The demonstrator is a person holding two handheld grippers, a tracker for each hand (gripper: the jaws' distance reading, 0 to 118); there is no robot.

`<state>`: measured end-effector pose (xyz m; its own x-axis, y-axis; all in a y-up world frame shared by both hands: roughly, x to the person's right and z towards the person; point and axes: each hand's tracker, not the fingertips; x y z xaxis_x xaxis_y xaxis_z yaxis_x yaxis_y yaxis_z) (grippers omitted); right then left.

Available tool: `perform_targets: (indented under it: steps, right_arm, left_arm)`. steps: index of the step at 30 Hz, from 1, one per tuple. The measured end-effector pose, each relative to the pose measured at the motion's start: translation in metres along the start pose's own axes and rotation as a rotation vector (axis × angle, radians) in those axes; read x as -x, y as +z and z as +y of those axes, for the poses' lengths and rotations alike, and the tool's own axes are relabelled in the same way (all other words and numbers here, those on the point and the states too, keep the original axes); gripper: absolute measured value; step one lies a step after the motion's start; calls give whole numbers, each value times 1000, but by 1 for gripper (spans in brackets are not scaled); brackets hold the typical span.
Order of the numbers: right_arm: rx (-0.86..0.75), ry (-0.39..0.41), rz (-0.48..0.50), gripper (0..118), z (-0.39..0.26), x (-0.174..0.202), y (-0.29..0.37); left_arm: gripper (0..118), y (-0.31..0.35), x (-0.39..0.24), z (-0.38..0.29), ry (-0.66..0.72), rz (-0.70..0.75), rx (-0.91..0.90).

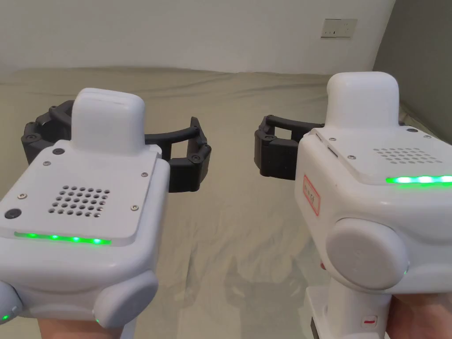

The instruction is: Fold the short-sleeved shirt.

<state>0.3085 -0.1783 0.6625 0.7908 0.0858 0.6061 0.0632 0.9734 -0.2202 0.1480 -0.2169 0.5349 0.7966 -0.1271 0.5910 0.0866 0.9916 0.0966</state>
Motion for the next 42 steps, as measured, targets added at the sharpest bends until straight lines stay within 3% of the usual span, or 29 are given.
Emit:
perform_targets:
  steps: [17, 22, 29, 42]
  right_arm:
    - [24, 1, -10, 110, -10, 0, -13]
    - [-20, -3, 45, 110, -14, -8, -13]
    - [-184, 150, -50, 111, -23, 0, -6]
    - [-175, 110, -9, 111, -21, -2, -8]
  left_arm:
    - [118, 0, -2, -2, -11, 4, 8]
    - [118, -2, -2, -4, -9, 11, 11]
    - [118, -3, -2, -4, 0, 19, 4]
    - [118, -4, -1, -3, 1, 17, -2]
